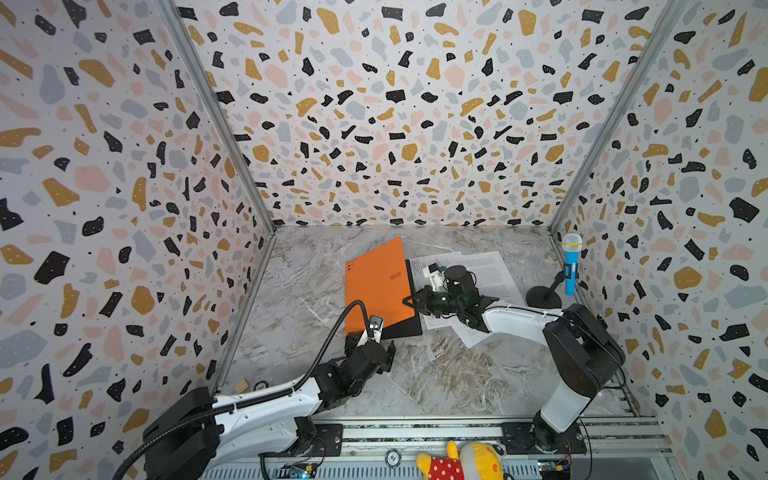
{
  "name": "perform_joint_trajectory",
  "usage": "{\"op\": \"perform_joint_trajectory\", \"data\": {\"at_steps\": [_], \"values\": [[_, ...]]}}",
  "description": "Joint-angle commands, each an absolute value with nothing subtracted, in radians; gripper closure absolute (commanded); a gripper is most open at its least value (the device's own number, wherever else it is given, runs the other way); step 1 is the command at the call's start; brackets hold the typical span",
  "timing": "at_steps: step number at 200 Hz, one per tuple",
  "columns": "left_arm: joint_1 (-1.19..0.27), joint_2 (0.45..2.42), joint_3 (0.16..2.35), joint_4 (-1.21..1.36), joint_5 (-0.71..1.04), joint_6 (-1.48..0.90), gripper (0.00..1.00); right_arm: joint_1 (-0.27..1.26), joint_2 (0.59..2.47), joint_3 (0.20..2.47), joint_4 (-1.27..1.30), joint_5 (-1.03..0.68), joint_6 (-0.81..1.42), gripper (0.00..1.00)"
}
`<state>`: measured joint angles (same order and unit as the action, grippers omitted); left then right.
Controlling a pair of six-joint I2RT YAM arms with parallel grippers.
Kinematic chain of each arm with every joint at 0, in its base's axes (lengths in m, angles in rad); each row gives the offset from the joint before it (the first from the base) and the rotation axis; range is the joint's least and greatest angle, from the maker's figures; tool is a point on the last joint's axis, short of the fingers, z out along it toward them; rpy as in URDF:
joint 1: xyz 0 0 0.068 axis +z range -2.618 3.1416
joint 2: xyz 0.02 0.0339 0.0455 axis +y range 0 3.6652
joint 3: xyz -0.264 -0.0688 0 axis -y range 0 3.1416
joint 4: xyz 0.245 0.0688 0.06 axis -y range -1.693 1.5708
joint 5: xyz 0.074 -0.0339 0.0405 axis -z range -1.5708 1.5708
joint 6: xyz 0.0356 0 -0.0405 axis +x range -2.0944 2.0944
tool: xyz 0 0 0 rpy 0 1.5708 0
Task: Put the files into the folder
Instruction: 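Raise cover upright with right gripper while left gripper holds folder's near corner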
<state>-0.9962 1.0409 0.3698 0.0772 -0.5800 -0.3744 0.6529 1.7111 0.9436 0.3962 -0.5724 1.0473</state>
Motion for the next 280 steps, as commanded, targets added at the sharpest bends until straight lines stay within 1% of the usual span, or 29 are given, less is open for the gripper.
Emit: {"op": "perform_joint_trajectory", "data": {"at_steps": [1,28,51,58,75,105,135,197,210,237,280], "values": [[-1.006,1.071,0.421,0.094,-0.664,-0.335,0.10,0.657,1.644,0.952,0.441,-0.583,1.069,0.99],[-1.011,1.117,0.439,0.129,-0.674,-0.310,0.12,0.657,1.638,0.937,0.478,-0.595,1.100,0.99],[-1.018,1.150,0.449,0.136,-0.727,-0.313,0.15,0.655,1.632,0.931,0.486,-0.602,1.115,0.99],[-1.019,1.150,0.448,0.137,-0.747,-0.315,0.17,0.656,1.632,0.930,0.491,-0.608,1.123,0.98],[-1.023,1.141,0.441,0.149,-0.794,-0.321,0.17,0.655,1.631,0.925,0.513,-0.621,1.148,0.97],[-1.026,1.130,0.425,0.206,-0.805,-0.288,0.19,0.658,1.625,0.913,0.554,-0.627,1.189,0.96],[-1.028,1.169,0.435,0.227,-0.807,-0.260,0.26,0.657,1.618,0.908,0.570,-0.634,1.205,0.95],[-1.031,1.213,0.437,0.244,-0.807,-0.225,0.26,0.657,1.617,0.903,0.600,-0.650,1.232,0.93],[-1.031,1.223,0.439,0.282,-0.819,-0.221,0.27,0.656,1.616,0.901,0.598,-0.647,1.232,0.93],[-1.031,1.258,0.450,0.298,-0.857,-0.227,0.34,0.656,1.613,0.899,0.600,-0.647,1.233,0.93],[-1.032,1.288,0.456,0.306,-0.907,-0.241,0.52,0.651,1.614,0.897,0.597,-0.652,1.225,0.90]]}}
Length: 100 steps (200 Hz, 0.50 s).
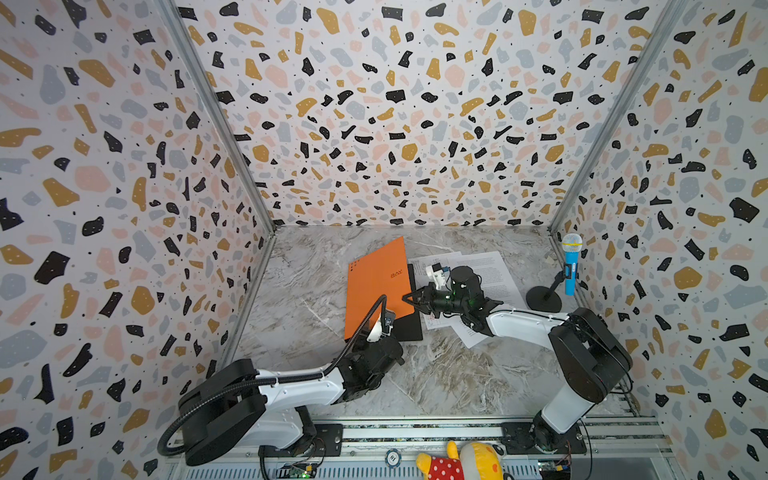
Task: Put the files into the folder
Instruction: 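Raise cover upright with right gripper while left gripper holds folder's near corner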
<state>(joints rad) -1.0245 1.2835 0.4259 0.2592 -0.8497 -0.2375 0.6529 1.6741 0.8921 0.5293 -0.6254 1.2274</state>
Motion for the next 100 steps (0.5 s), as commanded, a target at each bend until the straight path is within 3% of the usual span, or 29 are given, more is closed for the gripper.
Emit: {"op": "perform_joint_trajectory", "data": {"at_steps": [1,51,100], "values": [[-1.031,1.288,0.456,0.306,-0.907,-0.241,0.52,0.652,1.614,0.897,0.596,-0.652,1.225,0.90],[-1.032,1.282,0.448,0.343,-0.888,-0.220,0.71,0.646,1.616,0.896,0.597,-0.658,1.224,0.84],[-1.032,1.265,0.431,0.375,-0.859,-0.215,0.83,0.642,1.617,0.910,0.599,-0.668,1.217,0.66]]}}
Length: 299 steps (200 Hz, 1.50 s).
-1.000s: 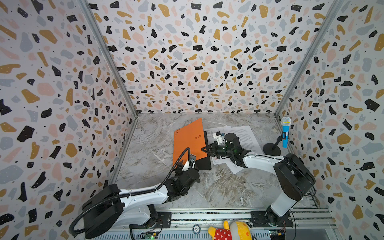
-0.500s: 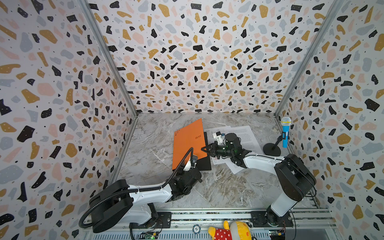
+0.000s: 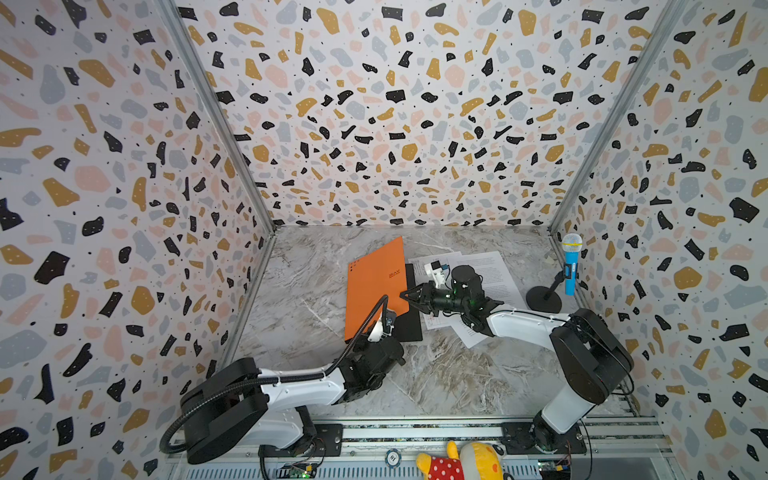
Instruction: Put the files into the folder
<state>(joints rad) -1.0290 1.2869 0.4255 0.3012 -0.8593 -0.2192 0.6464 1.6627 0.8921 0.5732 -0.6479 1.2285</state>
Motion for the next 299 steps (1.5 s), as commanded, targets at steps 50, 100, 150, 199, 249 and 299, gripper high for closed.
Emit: {"op": "perform_joint_trajectory", "data": {"at_steps": [50,100,150,199,249,299], "values": [[-1.032,1.243,0.421,0.383,-0.874,-0.210,0.93,0.636,1.617,0.906,0.597,-0.670,1.212,0.54],[-1.031,1.171,0.377,0.415,-0.907,-0.255,0.98,0.620,1.571,0.906,0.505,-0.606,1.067,0.37],[-1.032,1.059,0.319,0.407,-0.949,-0.291,1.00,0.576,1.555,0.898,0.365,-0.524,0.880,0.29],[-1.031,0.909,0.235,0.426,-0.970,-0.321,1.00,0.503,1.601,0.860,0.247,-0.487,0.723,0.27],[-1.022,0.735,0.128,0.428,-1.031,-0.417,0.98,0.455,1.580,0.796,0.229,-0.462,0.666,0.27],[-0.997,0.538,0.024,0.435,-1.028,-0.487,0.90,0.446,1.607,0.801,0.222,-0.484,0.647,0.27]]}}
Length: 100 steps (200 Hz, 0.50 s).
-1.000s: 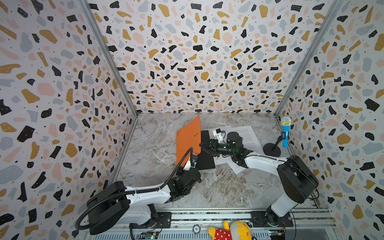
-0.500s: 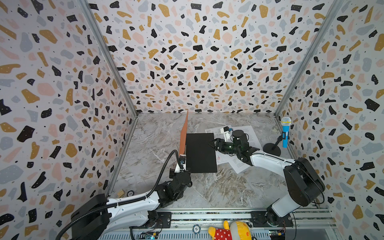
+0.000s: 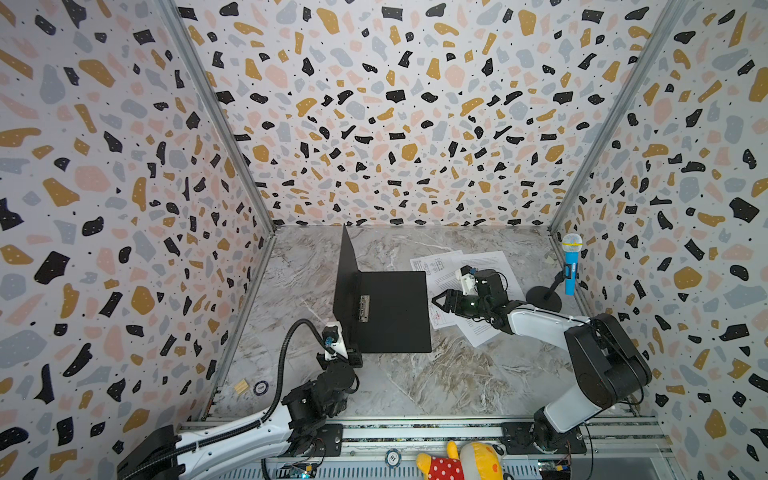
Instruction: Put the files into the folder
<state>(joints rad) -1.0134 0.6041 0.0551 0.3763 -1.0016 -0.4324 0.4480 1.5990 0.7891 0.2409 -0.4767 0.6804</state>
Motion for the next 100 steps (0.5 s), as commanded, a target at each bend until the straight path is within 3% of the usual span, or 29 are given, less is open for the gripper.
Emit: {"op": "perform_joint_trajectory", "data": {"at_steps": [1,41,100], "values": [[-0.996,0.536,0.023,0.435,-1.027,-0.490,0.90,0.446,1.608,0.801,0.222,-0.484,0.647,0.27],[-0.909,0.491,0.002,0.422,-0.907,-0.528,0.86,0.446,1.638,0.813,0.227,-0.502,0.652,0.27],[-0.738,0.586,0.023,0.439,-0.715,-0.576,0.84,0.446,1.659,0.823,0.228,-0.505,0.647,0.28]]}}
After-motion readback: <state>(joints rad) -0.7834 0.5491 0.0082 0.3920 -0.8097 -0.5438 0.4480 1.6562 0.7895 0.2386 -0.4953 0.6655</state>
